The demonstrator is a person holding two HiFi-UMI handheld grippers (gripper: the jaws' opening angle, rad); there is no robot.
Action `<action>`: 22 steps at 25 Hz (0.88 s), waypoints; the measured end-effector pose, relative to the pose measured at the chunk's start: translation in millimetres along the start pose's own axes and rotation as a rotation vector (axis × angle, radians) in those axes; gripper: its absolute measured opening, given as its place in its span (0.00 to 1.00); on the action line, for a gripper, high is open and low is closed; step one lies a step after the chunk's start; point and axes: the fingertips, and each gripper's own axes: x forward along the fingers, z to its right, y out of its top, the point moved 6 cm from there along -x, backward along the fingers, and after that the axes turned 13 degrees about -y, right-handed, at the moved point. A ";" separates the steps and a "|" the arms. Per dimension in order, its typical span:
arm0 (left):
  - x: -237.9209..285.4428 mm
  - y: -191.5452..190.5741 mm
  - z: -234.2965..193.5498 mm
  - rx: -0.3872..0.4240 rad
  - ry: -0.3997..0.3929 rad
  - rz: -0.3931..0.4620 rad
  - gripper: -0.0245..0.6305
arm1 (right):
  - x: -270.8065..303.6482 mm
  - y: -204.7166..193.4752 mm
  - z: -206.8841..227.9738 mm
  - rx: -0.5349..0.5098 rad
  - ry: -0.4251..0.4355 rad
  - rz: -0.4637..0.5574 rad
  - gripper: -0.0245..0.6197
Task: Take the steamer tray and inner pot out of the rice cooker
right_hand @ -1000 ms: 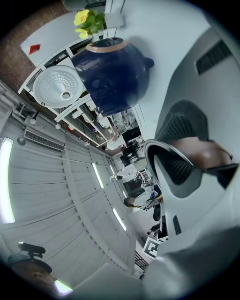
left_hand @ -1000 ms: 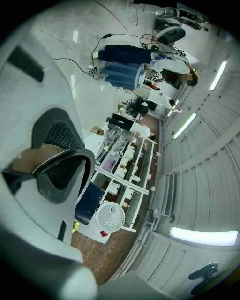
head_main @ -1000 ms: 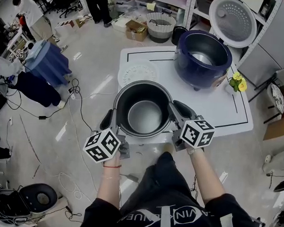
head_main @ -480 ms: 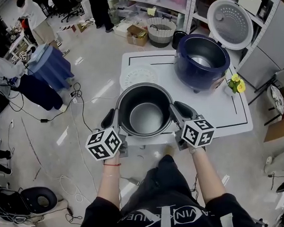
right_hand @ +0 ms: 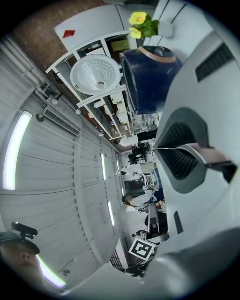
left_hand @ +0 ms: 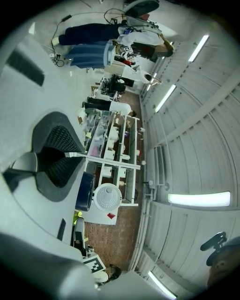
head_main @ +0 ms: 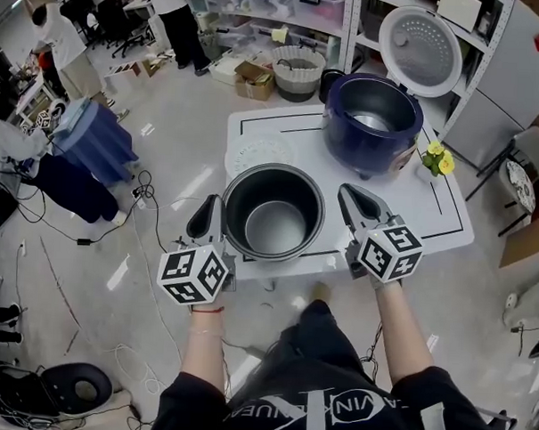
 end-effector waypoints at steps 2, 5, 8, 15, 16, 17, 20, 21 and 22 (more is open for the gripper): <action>-4.1 10.1 4.6 0.035 -0.010 0.018 0.08 | -7.5 9.3 -0.9 -0.014 -0.002 0.031 0.04; -12.3 22.9 12.7 0.106 -0.017 0.038 0.07 | -18.1 21.4 -5.1 -0.032 0.005 0.068 0.04; -24.8 34.9 20.8 0.166 -0.013 0.063 0.07 | -28.8 31.4 -12.1 -0.069 0.012 0.105 0.04; -54.0 52.9 29.1 0.178 0.012 0.122 0.06 | -49.9 50.0 -27.6 -0.087 0.035 0.171 0.04; -57.7 54.8 29.0 0.178 0.019 0.128 0.06 | -51.6 52.2 -29.0 -0.092 0.035 0.178 0.04; -61.3 56.6 28.8 0.180 0.027 0.132 0.06 | -53.3 54.3 -30.2 -0.098 0.034 0.184 0.04; -69.8 59.4 28.0 0.178 0.043 0.132 0.06 | -58.8 58.3 -31.2 -0.106 0.031 0.196 0.04; -72.0 59.5 27.8 0.174 0.045 0.133 0.06 | -60.4 58.9 -30.7 -0.102 0.030 0.198 0.04; -73.7 59.5 27.4 0.170 0.047 0.134 0.06 | -61.8 59.2 -30.1 -0.097 0.029 0.200 0.04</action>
